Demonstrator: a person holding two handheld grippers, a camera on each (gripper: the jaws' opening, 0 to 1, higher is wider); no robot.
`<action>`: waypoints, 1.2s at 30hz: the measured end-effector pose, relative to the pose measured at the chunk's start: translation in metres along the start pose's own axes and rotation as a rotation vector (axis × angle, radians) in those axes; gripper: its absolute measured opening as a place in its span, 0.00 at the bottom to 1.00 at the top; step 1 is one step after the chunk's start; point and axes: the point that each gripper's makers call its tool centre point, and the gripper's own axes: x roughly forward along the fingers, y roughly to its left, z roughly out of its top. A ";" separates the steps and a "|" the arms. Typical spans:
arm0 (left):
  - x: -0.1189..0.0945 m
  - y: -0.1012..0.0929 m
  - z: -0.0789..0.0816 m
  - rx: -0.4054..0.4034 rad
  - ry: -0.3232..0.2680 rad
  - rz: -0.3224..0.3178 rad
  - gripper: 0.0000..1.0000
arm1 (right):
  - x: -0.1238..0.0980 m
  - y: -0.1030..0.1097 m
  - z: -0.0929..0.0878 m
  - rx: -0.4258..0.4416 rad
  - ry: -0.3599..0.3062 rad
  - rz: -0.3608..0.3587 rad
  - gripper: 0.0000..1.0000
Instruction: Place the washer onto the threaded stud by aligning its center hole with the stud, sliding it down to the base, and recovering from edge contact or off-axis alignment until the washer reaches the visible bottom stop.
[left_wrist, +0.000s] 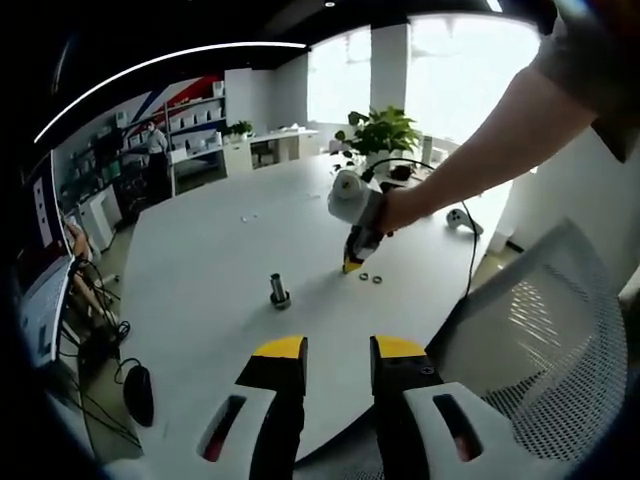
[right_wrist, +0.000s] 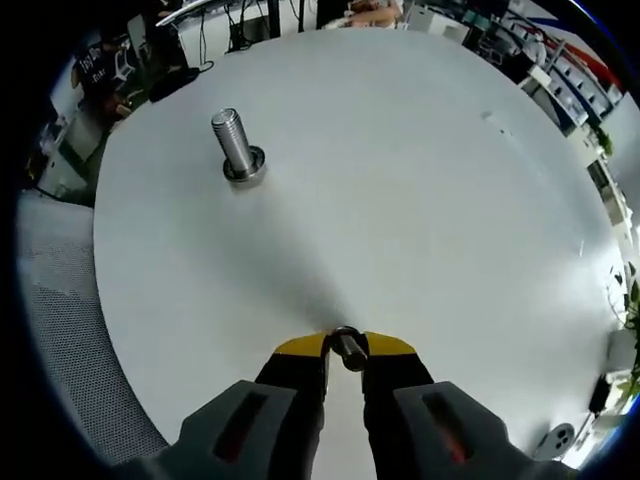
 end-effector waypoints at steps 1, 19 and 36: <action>0.000 0.000 0.000 0.001 0.001 0.001 0.23 | 0.000 0.000 -0.001 0.007 -0.002 0.001 0.14; -0.001 0.001 0.002 0.006 -0.009 0.009 0.23 | -0.019 -0.002 -0.023 0.056 -0.001 -0.008 0.19; -0.002 -0.001 0.003 0.011 -0.016 0.003 0.23 | -0.020 0.022 -0.041 0.074 0.015 0.040 0.19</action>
